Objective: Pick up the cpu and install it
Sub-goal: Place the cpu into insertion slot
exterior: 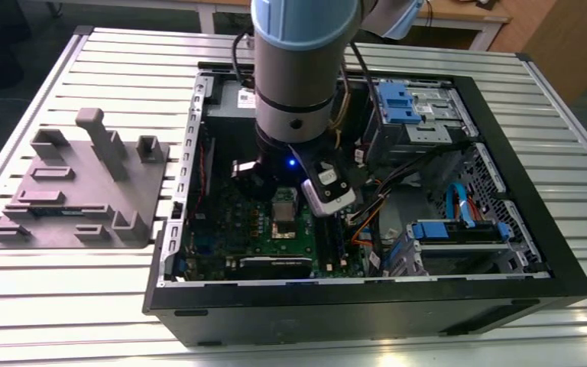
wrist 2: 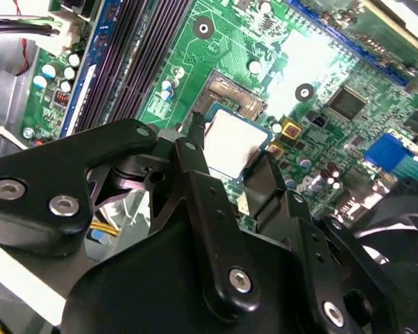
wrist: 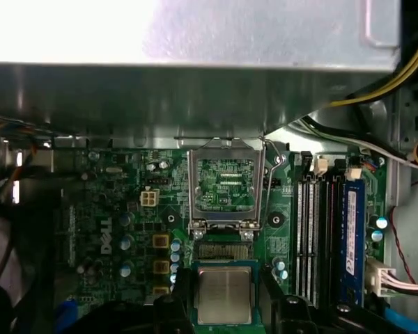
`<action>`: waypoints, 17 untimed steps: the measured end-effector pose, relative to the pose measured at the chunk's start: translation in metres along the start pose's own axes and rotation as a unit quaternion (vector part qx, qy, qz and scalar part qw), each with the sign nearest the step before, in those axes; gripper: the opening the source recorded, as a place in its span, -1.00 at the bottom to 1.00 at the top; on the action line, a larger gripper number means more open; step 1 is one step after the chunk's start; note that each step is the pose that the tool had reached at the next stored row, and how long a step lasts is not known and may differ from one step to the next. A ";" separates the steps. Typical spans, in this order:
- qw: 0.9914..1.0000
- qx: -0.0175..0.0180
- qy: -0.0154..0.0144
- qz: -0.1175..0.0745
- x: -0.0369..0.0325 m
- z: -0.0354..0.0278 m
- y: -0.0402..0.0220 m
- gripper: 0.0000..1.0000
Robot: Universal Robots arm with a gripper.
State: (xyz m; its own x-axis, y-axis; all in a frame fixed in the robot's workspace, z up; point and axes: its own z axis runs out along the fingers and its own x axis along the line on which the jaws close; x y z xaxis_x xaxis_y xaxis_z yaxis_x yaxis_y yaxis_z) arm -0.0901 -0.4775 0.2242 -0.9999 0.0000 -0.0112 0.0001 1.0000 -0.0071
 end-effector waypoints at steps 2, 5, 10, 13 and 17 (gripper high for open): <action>1.000 0.000 0.000 0.000 -0.0010 0.0038 0.0000 -0.06; 1.000 0.000 0.000 0.000 -0.0019 0.0092 0.0001 -0.06; 1.000 0.000 0.000 0.000 -0.0019 0.0123 -0.0001 -0.06; 1.000 0.000 0.000 0.000 -0.0020 0.0135 0.0000 -0.06; 1.000 0.000 0.001 -0.004 -0.0019 0.0197 -0.0012 -0.06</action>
State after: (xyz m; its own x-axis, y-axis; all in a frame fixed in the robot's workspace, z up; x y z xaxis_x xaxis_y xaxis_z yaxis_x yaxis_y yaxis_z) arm -0.0880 -0.4788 0.2045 -0.9999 -0.0080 -0.0100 -0.0079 0.9999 -0.0074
